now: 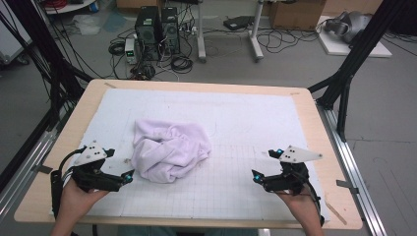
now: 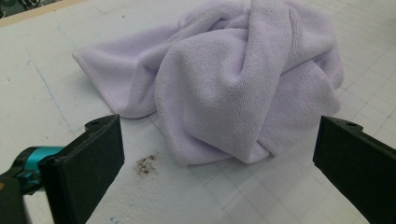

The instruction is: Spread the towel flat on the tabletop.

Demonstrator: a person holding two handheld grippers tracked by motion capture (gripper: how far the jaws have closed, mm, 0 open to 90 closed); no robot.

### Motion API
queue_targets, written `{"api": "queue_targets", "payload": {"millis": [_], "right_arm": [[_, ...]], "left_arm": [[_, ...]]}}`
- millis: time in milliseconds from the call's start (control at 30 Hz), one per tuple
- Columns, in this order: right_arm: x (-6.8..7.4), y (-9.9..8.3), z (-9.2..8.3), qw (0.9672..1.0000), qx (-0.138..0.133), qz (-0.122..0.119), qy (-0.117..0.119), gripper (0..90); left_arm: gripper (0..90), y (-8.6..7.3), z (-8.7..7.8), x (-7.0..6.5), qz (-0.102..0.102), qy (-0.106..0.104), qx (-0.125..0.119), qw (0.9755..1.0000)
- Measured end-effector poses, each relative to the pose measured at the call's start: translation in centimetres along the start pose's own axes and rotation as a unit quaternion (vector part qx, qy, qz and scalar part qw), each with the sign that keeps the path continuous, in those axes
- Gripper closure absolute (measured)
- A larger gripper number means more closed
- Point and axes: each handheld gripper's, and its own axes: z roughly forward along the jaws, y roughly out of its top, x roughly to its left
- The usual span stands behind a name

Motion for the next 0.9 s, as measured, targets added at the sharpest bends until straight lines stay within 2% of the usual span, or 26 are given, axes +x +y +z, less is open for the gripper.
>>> {"api": "queue_targets", "payload": {"millis": [233,467,633,667,900], "right_arm": [[-0.1,-0.1,0.1,1.0000,0.000,0.004,0.003,9.1],[-0.1,0.3,0.6,1.0000,0.003,-0.002,0.009,9.1],[0.3,1.6,1.6,0.9997,0.006,-0.014,0.018,9.1],[0.4,2.3,2.1,0.9994,0.008,-0.023,0.024,9.1],[1.0,4.7,4.2,0.9984,0.008,-0.042,0.037,9.1]], "left_arm": [[2.4,0.3,0.2,0.0,0.003,-0.003,0.005,1.0000],[2.4,0.7,0.4,0.0,0.004,-0.007,0.006,1.0000],[2.5,1.2,0.7,-0.1,0.007,-0.010,0.007,0.9999],[2.4,1.3,0.8,-0.1,0.008,-0.011,0.008,0.9999],[2.5,2.1,0.9,-0.1,0.011,-0.014,0.004,0.9998]]}}
